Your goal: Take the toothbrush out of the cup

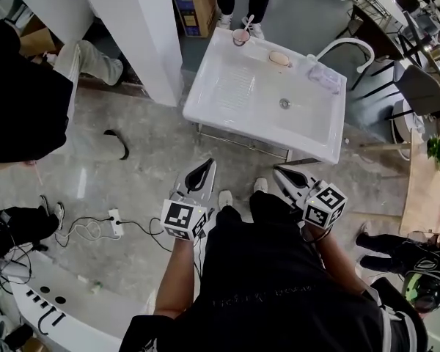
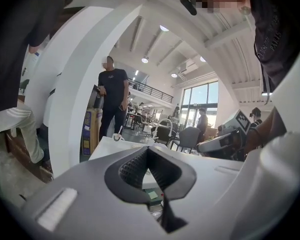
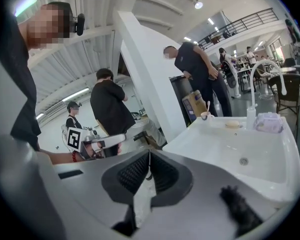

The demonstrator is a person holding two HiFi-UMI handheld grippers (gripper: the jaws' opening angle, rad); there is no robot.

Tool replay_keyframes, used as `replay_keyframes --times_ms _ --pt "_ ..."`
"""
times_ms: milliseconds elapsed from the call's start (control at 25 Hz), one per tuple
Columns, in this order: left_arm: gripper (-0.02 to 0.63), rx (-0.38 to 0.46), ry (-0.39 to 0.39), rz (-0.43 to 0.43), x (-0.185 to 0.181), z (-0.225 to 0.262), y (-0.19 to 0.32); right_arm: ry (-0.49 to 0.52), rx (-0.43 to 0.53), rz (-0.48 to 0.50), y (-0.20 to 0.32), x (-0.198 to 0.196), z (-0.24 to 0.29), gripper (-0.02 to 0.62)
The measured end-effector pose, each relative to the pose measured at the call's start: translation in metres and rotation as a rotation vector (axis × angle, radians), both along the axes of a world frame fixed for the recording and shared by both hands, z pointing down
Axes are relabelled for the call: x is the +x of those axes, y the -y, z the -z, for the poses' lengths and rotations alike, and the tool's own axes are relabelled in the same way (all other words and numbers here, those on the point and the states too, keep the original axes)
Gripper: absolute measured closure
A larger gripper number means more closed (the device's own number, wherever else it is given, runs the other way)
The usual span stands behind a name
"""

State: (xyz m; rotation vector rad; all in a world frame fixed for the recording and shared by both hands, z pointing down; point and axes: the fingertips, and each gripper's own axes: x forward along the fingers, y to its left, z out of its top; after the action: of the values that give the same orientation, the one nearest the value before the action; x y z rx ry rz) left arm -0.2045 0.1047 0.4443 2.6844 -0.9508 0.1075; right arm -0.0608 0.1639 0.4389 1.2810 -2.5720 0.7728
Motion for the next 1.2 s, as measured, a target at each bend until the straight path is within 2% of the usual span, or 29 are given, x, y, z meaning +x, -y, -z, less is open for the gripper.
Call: replay_keyframes --times_ms 160,400,640,880,1200 --pt "0.600 -0.005 -0.021 0.026 -0.007 -0.001 -0.006 0.002 0.031 0.049 0.002 -0.011 0.009 0.580" --pt "0.600 -0.008 -0.026 0.070 -0.021 -0.001 -0.013 0.015 0.027 0.074 0.007 -0.019 0.008 0.580" --pt "0.600 0.005 -0.035 0.096 -0.019 0.003 -0.011 0.057 0.049 0.095 0.013 -0.019 0.013 0.580" --pt "0.600 0.009 -0.007 0.074 0.000 0.001 0.001 0.077 0.071 0.084 0.031 -0.004 0.014 0.580" --pt "0.600 0.005 0.040 0.062 0.041 -0.001 0.049 0.121 0.057 0.060 0.073 0.040 -0.004 0.580"
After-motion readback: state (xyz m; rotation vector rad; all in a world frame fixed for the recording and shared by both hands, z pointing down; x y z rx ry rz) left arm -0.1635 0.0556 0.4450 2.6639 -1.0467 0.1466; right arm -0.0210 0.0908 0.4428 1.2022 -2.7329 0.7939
